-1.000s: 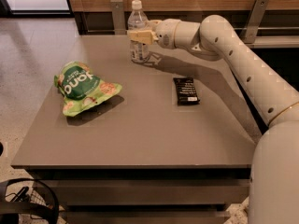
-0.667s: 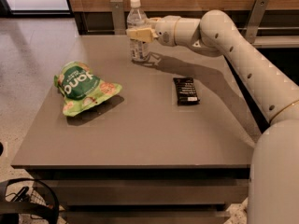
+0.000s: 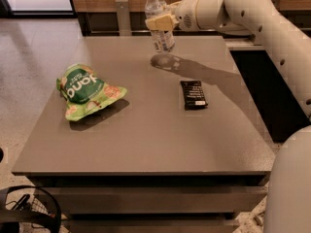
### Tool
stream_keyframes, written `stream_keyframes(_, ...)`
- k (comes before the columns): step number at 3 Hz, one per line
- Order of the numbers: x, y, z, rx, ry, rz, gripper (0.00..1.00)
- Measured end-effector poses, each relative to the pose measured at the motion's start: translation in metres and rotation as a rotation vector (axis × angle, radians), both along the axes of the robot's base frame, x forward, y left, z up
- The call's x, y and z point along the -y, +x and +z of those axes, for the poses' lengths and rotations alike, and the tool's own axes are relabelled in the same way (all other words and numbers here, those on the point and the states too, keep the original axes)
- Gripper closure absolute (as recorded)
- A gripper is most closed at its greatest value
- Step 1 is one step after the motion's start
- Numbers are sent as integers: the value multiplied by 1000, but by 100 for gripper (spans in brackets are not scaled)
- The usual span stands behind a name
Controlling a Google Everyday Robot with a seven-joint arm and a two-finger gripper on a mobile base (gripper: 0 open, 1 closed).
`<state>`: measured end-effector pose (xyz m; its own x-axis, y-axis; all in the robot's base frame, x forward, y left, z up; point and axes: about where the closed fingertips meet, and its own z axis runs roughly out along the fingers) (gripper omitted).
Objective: Knock blue plastic bottle over
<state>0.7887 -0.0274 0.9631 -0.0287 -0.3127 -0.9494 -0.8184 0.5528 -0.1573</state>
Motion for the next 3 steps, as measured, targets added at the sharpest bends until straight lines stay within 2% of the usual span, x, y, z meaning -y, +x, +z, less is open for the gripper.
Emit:
stream_keyframes(1, 14, -7, 14, -12, -110, -38, 100)
stream_keyframes(3, 28, -15, 15, -83, -380, -89, 100)
